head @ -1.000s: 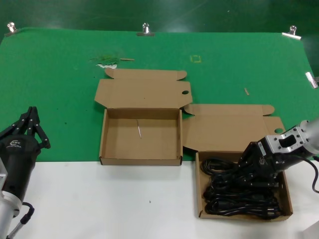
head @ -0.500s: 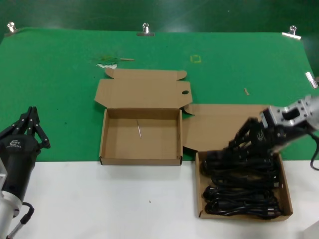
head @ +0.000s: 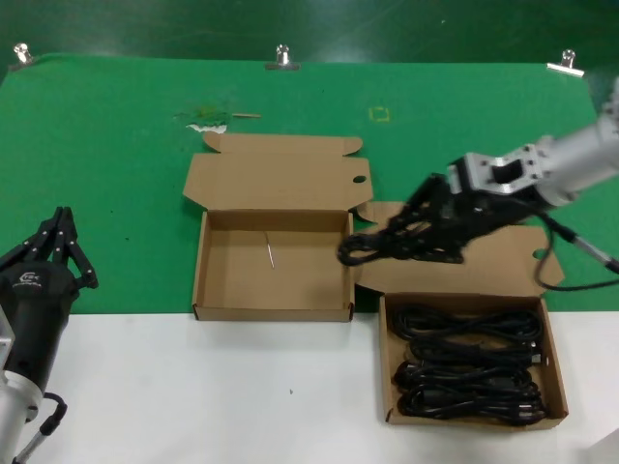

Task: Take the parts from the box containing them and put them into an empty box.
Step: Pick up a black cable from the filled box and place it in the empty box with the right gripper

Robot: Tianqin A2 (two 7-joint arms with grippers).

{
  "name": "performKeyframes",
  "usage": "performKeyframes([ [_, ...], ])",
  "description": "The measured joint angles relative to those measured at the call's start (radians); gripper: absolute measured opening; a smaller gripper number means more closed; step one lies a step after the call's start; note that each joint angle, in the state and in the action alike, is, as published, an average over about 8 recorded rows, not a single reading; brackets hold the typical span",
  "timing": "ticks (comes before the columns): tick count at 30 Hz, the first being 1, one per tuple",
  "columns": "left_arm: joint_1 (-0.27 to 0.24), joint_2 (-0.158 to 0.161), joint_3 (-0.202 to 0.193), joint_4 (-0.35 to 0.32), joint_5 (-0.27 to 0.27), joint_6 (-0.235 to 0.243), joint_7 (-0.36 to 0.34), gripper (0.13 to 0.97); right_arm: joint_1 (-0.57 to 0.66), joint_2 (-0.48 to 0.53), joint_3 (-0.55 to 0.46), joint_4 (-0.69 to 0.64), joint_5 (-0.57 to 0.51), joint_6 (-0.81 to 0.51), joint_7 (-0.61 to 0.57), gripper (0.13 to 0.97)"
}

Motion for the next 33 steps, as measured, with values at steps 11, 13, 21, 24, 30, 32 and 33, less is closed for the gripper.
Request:
performKeyframes([
  [11,0.0,0.0,0.0,0.0,0.0,0.0,0.0,0.151,-0.015,-0.124,0.038,-0.011,0.035,0.136,-0.027,0.227],
  [13,0.0,0.0,0.0,0.0,0.0,0.0,0.0,0.151,-0.021,-0.146,0.046,-0.012,0.042,0.161,-0.036,0.227],
  [21,0.0,0.0,0.0,0.0,0.0,0.0,0.0,0.151,-0.054,-0.218,0.06,-0.01,0.074,0.247,-0.063,0.227],
  [24,0.0,0.0,0.0,0.0,0.0,0.0,0.0,0.151,-0.073,-0.232,0.032,-0.001,0.109,0.273,-0.07,0.227],
  [30,0.0,0.0,0.0,0.0,0.0,0.0,0.0,0.151,-0.108,-0.244,-0.084,0.026,0.228,0.322,-0.08,0.227],
  [32,0.0,0.0,0.0,0.0,0.0,0.0,0.0,0.151,-0.12,-0.245,-0.14,0.034,0.285,0.344,-0.083,0.227],
  [33,0.0,0.0,0.0,0.0,0.0,0.0,0.0,0.151,-0.125,-0.246,-0.169,0.039,0.316,0.355,-0.085,0.227],
])
